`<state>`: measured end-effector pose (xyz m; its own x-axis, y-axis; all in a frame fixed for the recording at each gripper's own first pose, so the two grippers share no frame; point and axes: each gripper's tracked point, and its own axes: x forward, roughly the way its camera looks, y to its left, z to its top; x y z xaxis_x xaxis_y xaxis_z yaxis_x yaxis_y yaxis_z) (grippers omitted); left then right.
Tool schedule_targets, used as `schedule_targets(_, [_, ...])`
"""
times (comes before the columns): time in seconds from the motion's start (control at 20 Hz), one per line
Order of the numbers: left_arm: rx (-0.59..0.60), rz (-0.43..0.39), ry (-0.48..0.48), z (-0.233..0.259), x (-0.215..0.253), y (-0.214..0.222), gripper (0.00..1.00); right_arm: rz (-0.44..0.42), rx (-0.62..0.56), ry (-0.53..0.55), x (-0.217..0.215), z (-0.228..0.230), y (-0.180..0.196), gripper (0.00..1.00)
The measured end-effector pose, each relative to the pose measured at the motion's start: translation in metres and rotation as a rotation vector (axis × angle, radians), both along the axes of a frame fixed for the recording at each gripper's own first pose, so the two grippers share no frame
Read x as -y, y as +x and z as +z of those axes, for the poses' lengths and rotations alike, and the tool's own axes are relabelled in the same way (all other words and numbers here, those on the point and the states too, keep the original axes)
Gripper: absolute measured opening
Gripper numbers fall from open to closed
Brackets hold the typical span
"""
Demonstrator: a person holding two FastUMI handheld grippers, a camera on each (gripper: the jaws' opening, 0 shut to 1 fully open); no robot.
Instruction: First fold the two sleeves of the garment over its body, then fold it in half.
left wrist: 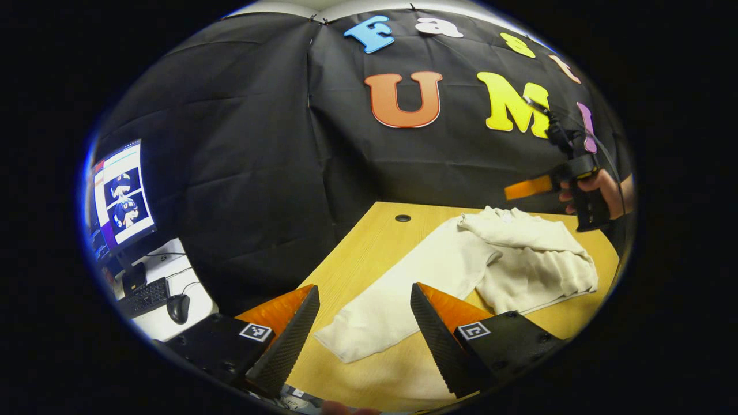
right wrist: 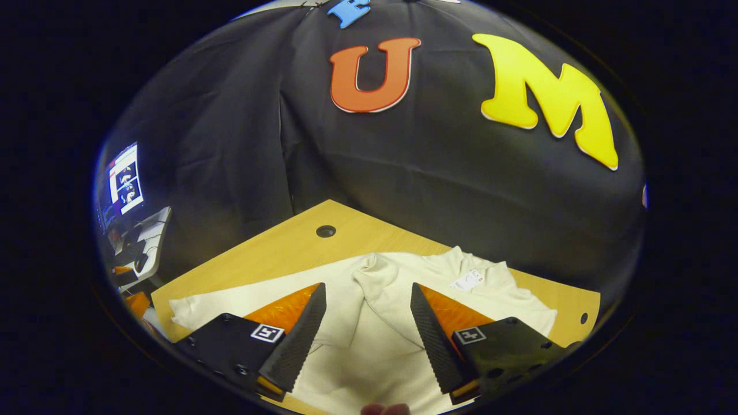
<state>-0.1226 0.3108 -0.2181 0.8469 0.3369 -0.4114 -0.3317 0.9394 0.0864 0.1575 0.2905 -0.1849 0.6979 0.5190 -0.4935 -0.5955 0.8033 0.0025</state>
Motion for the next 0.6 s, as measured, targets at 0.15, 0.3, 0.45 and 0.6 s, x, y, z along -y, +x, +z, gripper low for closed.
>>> schedule_targets(0.15, [-0.045,-0.023,-0.026,-0.032,-0.008,-0.010,1.00,0.010,0.017,0.010,0.023,0.021,-0.032,0.93])
schedule_targets(0.3, [-0.077,-0.047,-0.078,-0.065,-0.017,-0.014,1.00,-0.012,0.022,0.010,0.055,0.031,-0.054,0.93])
schedule_targets(0.45, [-0.097,-0.055,-0.107,-0.087,-0.029,-0.012,1.00,-0.017,0.078,-0.047,0.084,0.040,-0.069,0.92])
schedule_targets(0.6, [-0.105,-0.075,-0.150,-0.103,-0.032,-0.007,1.00,-0.020,0.093,-0.072,0.099,0.044,-0.087,0.93])
